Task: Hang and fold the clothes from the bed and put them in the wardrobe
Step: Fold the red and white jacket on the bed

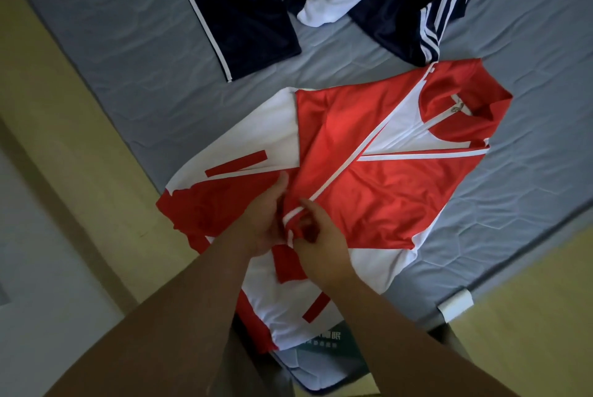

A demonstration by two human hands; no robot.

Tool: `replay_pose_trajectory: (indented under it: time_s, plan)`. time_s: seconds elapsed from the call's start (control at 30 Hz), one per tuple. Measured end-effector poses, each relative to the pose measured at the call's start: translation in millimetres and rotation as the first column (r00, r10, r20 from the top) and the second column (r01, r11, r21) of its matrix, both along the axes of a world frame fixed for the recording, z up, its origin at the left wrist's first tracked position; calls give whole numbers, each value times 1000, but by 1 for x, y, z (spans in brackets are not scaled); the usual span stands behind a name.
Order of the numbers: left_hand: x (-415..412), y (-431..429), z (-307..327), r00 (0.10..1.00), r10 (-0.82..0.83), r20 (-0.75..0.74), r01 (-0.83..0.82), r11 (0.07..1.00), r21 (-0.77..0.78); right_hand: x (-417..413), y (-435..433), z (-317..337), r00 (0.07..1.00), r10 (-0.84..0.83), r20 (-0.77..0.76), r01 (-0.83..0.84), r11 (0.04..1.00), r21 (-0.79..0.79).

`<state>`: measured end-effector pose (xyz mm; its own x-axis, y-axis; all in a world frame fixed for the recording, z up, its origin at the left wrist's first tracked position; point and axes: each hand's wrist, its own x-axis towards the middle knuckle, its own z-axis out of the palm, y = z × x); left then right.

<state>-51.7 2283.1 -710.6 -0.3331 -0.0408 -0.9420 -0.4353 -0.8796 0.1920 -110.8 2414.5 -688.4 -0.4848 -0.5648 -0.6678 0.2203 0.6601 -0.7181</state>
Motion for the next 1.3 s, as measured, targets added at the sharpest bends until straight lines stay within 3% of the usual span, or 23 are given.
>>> replay_pose_trajectory:
  time_s: [0.07, 0.17, 0.27, 0.37, 0.47, 0.57, 0.63, 0.7, 0.77, 0.87, 1.0, 1.1, 1.17, 1.2, 1.27, 1.3]
  plan:
    - [1, 4, -10, 992, -8, 127, 13, 999, -36, -2, 0, 0, 945, -309, 110, 287, 941, 180]
    - [6, 14, -16, 953, -222, 207, 240, 969, -64, -8, 6, 0, 690, -672, 269, 559, 731, 392]
    - [13, 26, -22, 884, -419, 208, 455, 873, -175, -8, 16, 0, 462, -807, 368, 613, 590, 526]
    - [24, 38, -24, 761, -537, 364, 647, 667, -369, -15, 25, -5, 361, -839, 406, 647, 539, 539]
    - [40, 47, -26, 584, -695, 419, 806, 435, -402, -26, 31, -14, 484, -791, 375, 574, 610, 545]
    - [59, 59, -31, 479, -773, 417, 860, 318, -400, -28, 37, -25, 676, -653, 341, 415, 720, 556]
    - [71, 67, -33, 387, -799, 460, 889, 190, -416, -26, 39, -33, 754, -562, 341, 326, 770, 548]
    - [82, 74, -33, 326, -816, 477, 908, 131, -397, -23, 41, -39, 832, -425, 357, 203, 831, 518]
    - [88, 79, -32, 322, -832, 452, 914, 149, -377, -21, 41, -42, 881, -328, 342, 127, 858, 497]
    - [87, 87, -25, 367, -846, 387, 909, 237, -344, -19, 41, -45, 896, -379, 232, 213, 824, 525]
    - [77, 96, -11, 645, -705, 293, 763, 577, -292, -18, 46, -49, 819, -528, 226, 305, 734, 607]
    - [73, 102, 4, 703, -686, 189, 705, 635, -317, -18, 50, -49, 782, -584, 215, 322, 675, 664]
    - [68, 107, 15, 682, -728, 75, 708, 630, -319, -13, 49, -46, 675, -662, 326, 323, 663, 676]
    - [66, 107, 20, 695, -719, -9, 691, 671, -269, -11, 48, -44, 609, -680, 409, 321, 682, 657]
    - [65, 101, 23, 784, -609, -122, 607, 793, -59, -5, 46, -38, 510, -639, 576, 287, 757, 587]
    - [67, 98, 23, 839, -537, -89, 541, 840, 25, -2, 45, -35, 499, -591, 634, 241, 797, 553]
